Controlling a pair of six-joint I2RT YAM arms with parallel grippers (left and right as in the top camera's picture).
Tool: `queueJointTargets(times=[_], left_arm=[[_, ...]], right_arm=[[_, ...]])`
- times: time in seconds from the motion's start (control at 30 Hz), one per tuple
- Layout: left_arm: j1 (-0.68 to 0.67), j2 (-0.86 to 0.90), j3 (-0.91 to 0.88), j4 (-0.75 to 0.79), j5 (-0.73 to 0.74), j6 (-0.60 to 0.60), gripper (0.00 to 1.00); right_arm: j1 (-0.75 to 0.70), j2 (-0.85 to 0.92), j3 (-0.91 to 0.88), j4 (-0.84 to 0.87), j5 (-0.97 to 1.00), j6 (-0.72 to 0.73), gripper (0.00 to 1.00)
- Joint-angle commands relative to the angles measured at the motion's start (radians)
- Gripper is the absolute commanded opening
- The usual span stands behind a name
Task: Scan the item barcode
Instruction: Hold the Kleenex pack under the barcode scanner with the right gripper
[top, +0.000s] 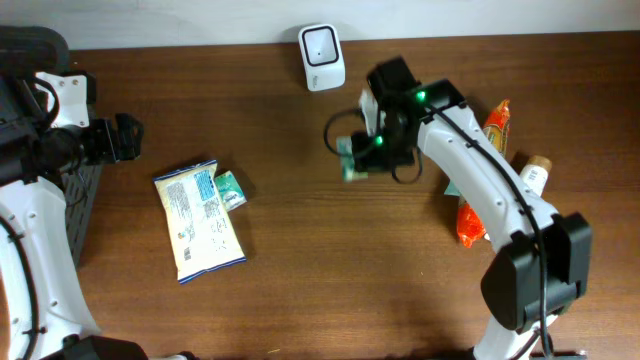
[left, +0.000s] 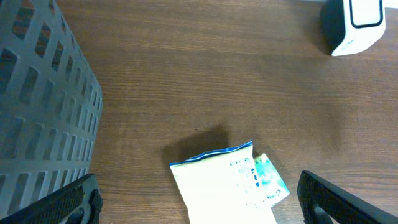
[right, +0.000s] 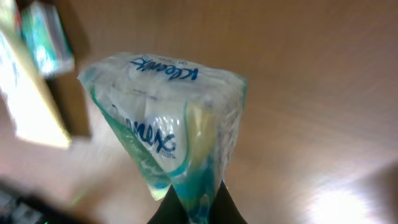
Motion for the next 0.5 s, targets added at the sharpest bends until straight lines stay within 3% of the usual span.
queueJointTargets(times=[0.0, 0.03, 0.1, 0.2, 0.27, 0.33, 0.47], left_arm=[[0.003, -0.006, 0.005, 0.002, 0.010, 0.009, 0.99], [0.003, -0.006, 0.005, 0.002, 0.010, 0.009, 0.99], [0.003, -0.006, 0.005, 0.002, 0.010, 0.009, 0.99], [0.003, -0.006, 0.005, 0.002, 0.010, 0.009, 0.99], [0.003, -0.006, 0.005, 0.000, 0.010, 0.009, 0.99], [0.003, -0.006, 0.005, -0.001, 0.011, 0.009, 0.99], [0.003, -0.006, 0.005, -0.001, 0.010, 0.009, 0.99]], right_arm=[[0.098, 0.016, 0.267, 0.032, 0.518, -0.097, 0.04], [0.152, 0.017, 0.277, 0.184, 0.710, -0.176, 0.04], [0.196, 0.058, 0.277, 0.408, 0.876, -0.299, 0.04], [0.189, 0.228, 0.277, 0.843, 1.020, -0.558, 0.04], [0.165, 0.405, 0.277, 1.201, 1.036, -0.804, 0.04], [0.147, 0.544, 0.277, 1.366, 1.036, -0.937, 0.04], [0.140, 0.629, 0.277, 1.451, 1.032, -0.939, 0.04]])
